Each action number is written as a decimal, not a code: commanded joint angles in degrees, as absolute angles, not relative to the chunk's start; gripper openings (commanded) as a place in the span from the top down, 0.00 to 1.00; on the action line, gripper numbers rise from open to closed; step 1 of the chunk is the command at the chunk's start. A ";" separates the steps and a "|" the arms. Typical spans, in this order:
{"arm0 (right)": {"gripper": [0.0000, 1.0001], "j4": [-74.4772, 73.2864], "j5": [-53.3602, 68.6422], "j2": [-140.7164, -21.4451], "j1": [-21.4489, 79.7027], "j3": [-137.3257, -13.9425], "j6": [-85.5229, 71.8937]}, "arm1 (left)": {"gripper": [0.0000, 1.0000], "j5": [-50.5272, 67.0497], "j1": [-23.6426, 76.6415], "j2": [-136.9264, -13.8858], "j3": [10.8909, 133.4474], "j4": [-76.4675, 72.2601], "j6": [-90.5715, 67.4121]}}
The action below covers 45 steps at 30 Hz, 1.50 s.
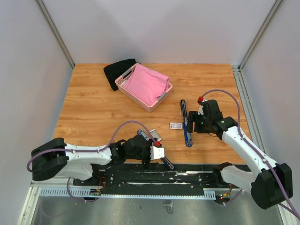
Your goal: Load the staples into the stapler
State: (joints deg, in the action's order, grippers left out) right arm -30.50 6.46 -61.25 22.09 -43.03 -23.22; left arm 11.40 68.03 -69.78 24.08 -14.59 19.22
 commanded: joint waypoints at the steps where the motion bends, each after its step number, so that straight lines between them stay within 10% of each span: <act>1: 0.33 -28.64 11.78 -59.76 19.93 -42.38 -24.08 | 0.15 5.69 68.39 -72.80 24.29 -21.45 25.64; 11: 0.35 -28.31 12.93 -57.67 19.38 -41.84 -26.30 | 0.19 8.56 68.74 -82.45 29.50 -22.86 26.63; 32: 0.37 -29.05 14.15 -56.85 17.58 -42.38 -30.65 | 0.99 0.75 68.60 -88.02 32.42 -22.44 18.21; 45: 0.37 -19.47 23.52 -54.55 17.45 -31.59 -45.42 | 1.00 0.04 62.78 -81.10 27.78 -33.31 0.94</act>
State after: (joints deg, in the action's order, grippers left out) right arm -23.81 19.64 -56.62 18.85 -35.31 -38.52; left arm 0.71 63.42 -83.53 28.73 -27.27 6.37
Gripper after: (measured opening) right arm 0.635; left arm 0.009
